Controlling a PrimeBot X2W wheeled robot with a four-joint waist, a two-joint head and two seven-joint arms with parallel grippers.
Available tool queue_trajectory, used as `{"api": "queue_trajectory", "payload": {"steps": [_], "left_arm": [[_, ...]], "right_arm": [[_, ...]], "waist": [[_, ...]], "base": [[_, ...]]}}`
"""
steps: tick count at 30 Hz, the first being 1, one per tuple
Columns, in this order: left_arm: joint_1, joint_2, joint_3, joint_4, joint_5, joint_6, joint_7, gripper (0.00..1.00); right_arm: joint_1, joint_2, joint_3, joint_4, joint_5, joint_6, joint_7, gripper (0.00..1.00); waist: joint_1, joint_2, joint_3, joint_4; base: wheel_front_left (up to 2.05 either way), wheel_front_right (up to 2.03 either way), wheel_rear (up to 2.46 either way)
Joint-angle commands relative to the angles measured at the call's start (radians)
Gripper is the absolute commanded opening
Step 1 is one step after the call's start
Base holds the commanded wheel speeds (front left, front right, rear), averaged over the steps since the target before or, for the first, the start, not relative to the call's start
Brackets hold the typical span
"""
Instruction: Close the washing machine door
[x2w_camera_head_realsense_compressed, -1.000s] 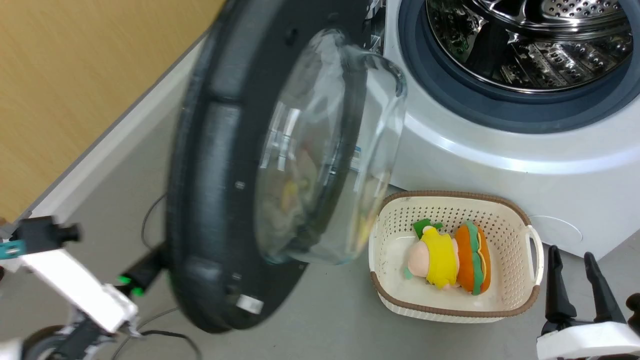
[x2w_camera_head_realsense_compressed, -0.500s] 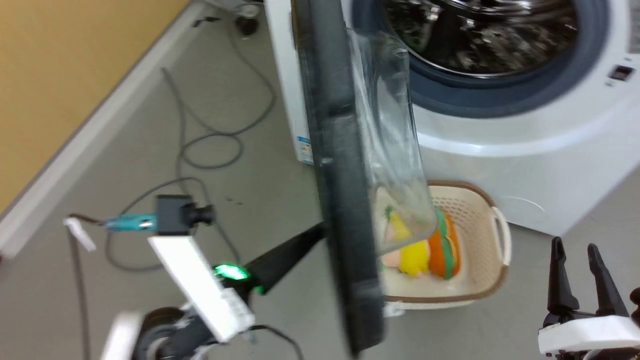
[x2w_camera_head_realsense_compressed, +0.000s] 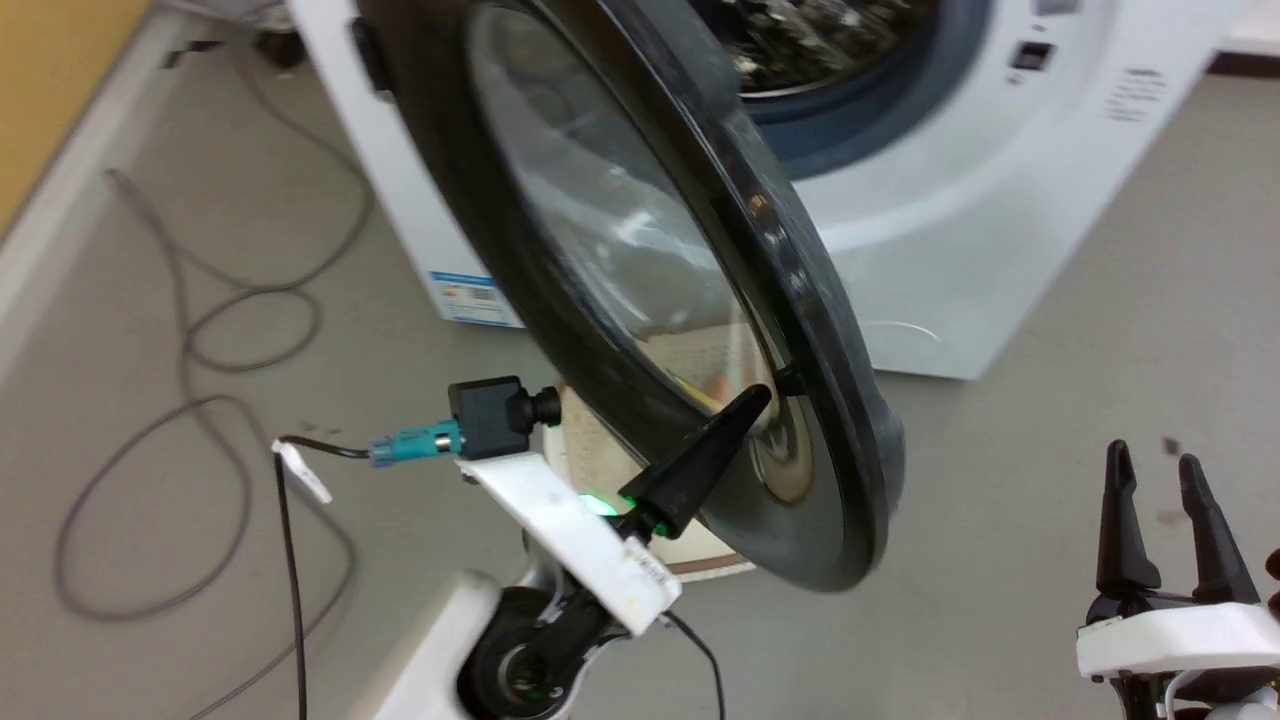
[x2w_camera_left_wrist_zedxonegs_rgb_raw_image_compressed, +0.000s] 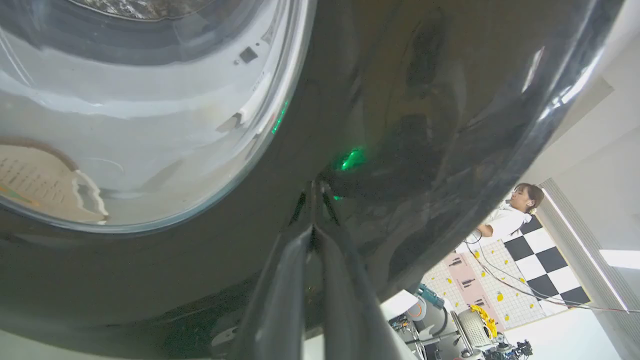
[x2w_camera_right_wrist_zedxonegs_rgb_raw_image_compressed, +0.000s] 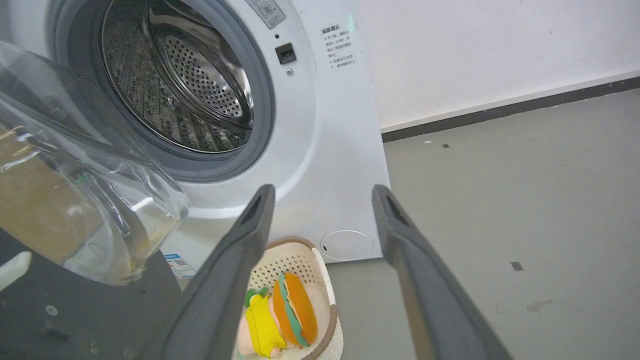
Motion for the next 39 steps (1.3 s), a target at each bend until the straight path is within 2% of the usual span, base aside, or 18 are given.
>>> {"api": "queue_trajectory", "payload": {"steps": [1,8,17,18,19,20,22,25,29,33,35,39], "left_arm": [[-0.024,0.0,-0.013,0.016,0.0,-0.005,-0.024,0.0],[-0.102,0.032,-0.123,0.146,-0.018,-0.005,-0.196,0.0],[-0.122,0.131,-0.245,0.168,-0.068,-0.005,-0.312,0.0],[-0.123,0.144,-0.256,0.17,-0.065,-0.005,-0.324,0.22],[-0.125,0.16,-0.266,0.172,-0.053,-0.005,-0.343,0.91],[-0.128,0.177,-0.273,0.176,-0.03,-0.005,-0.369,1.0],[-0.137,0.217,-0.286,0.194,0.041,-0.005,-0.408,1.0],[-0.147,0.249,-0.242,0.243,0.187,0.013,-0.442,1.0],[-0.114,0.224,-0.046,0.191,0.394,0.105,-0.446,1.0],[-0.039,0.204,0.125,0.098,0.584,0.16,-0.447,1.0],[-0.001,0.208,0.186,0.064,0.686,0.196,-0.447,1.0],[0.075,0.23,0.279,0.015,0.87,0.31,-0.447,1.0]], "right_arm": [[-0.015,0.001,0.0,-0.002,0.006,0.001,-0.005,1.0],[-0.021,0.001,0.016,-0.001,0.018,0.001,-0.005,1.0],[-0.001,0.001,0.03,-0.025,0.014,0.001,-0.005,1.0],[0.001,0.001,0.03,-0.03,0.015,0.001,-0.005,1.0],[0.004,0.001,0.028,-0.037,0.024,0.001,-0.005,1.0],[0.006,0.001,0.026,-0.044,0.033,0.001,-0.005,1.0],[0.011,0.001,0.03,-0.064,0.03,0.001,-0.005,1.0],[0.012,0.001,0.025,-0.09,0.039,0.001,-0.005,1.0],[0.007,0.001,0.009,-0.13,0.047,0.001,-0.005,1.0],[-0.006,0.001,0.004,-0.174,0.038,0.001,-0.005,1.0],[-0.014,0.001,0.001,-0.197,0.034,0.001,-0.005,1.0],[-0.037,0.001,0.001,-0.243,0.017,0.001,-0.005,1.0]], "waist": [[0.0,0.0,0.014,-0.039],[0.0,0.0,0.015,-0.105],[0.0,0.0,-0.022,-0.112],[0.0,0.0,-0.029,-0.111],[0.0,0.0,-0.036,-0.11],[0.0,0.0,-0.043,-0.108],[0.0,0.0,-0.056,-0.105],[0.0,0.0,-0.073,-0.098],[0.0,0.0,-0.09,-0.083],[0.0,0.0,-0.104,-0.071],[0.0,0.0,-0.109,-0.064],[0.0,0.0,-0.115,-0.051]], "base": [[0.0,0.0,0.0],[0.0,0.0,0.0],[0.0,0.0,0.0],[0.0,0.0,0.0],[0.0,0.0,0.0],[0.0,0.0,0.0],[0.0,0.0,0.0],[0.0,0.0,0.0],[0.0,0.0,0.0],[0.0,0.0,0.0],[0.0,0.0,0.0],[0.0,0.0,0.0]]}}
